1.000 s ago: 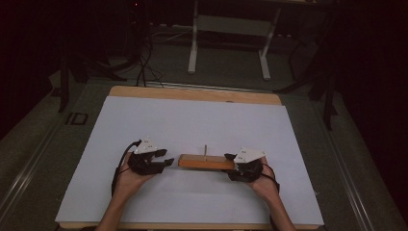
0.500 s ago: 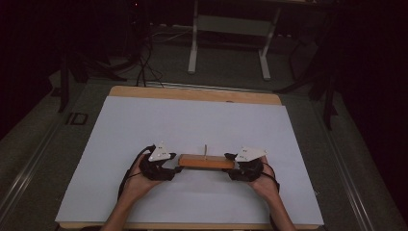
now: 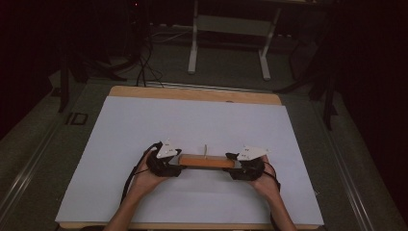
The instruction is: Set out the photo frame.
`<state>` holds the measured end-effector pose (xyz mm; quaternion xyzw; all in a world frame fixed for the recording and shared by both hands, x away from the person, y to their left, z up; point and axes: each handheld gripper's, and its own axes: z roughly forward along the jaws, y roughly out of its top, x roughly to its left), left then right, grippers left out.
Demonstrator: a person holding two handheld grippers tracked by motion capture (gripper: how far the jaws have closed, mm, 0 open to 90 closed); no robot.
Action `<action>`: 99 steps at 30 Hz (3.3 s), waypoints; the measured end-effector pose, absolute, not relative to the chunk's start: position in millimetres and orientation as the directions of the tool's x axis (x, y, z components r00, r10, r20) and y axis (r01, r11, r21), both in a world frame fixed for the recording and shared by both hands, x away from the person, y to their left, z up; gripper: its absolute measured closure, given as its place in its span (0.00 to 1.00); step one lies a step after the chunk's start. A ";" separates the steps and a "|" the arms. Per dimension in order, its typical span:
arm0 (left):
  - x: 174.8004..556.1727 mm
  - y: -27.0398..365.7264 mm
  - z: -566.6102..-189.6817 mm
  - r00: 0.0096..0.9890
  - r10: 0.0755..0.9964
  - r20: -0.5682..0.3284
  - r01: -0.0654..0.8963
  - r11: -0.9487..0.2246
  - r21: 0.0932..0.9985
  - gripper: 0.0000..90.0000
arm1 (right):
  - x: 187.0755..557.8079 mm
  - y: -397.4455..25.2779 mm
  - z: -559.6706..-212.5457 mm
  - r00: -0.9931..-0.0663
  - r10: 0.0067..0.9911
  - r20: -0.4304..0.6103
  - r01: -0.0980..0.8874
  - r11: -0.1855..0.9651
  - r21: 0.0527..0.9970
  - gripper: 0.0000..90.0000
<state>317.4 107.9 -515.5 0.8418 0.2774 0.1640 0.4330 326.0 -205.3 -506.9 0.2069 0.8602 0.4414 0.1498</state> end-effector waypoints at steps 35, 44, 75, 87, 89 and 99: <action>317.5 98.2 -506.1 0.816 0.544 0.196 0.216 -0.600 0.770 0.62 | 329.1 -205.3 -502.9 -0.877 0.475 -0.072 0.210 0.513 0.832 0.59; 320.5 102.2 -503.9 0.823 0.536 0.188 0.218 -0.604 0.767 0.65 | 334.7 -206.3 -502.7 -0.881 0.470 -0.045 0.218 0.489 0.845 0.63; 316.1 106.8 -492.8 0.829 0.532 0.173 0.214 -0.587 0.781 0.65 | 327.4 -204.6 -491.3 -0.885 0.461 -0.070 0.187 0.490 0.851 0.64; 315.6 109.0 -487.0 0.835 0.534 0.133 0.233 -0.562 0.794 0.65 | 326.9 -206.5 -486.3 -0.887 0.459 -0.054 0.194 0.475 0.859 0.64; 315.7 109.7 -486.1 0.837 0.535 0.119 0.241 -0.554 0.797 0.65 | 327.0 -207.0 -485.8 -0.887 0.458 -0.053 0.192 0.471 0.861 0.64; 315.8 111.5 -482.4 0.843 0.532 0.079 0.263 -0.535 0.803 0.66 | 327.1 -209.6 -483.0 -0.889 0.457 -0.028 0.202 0.448 0.871 0.64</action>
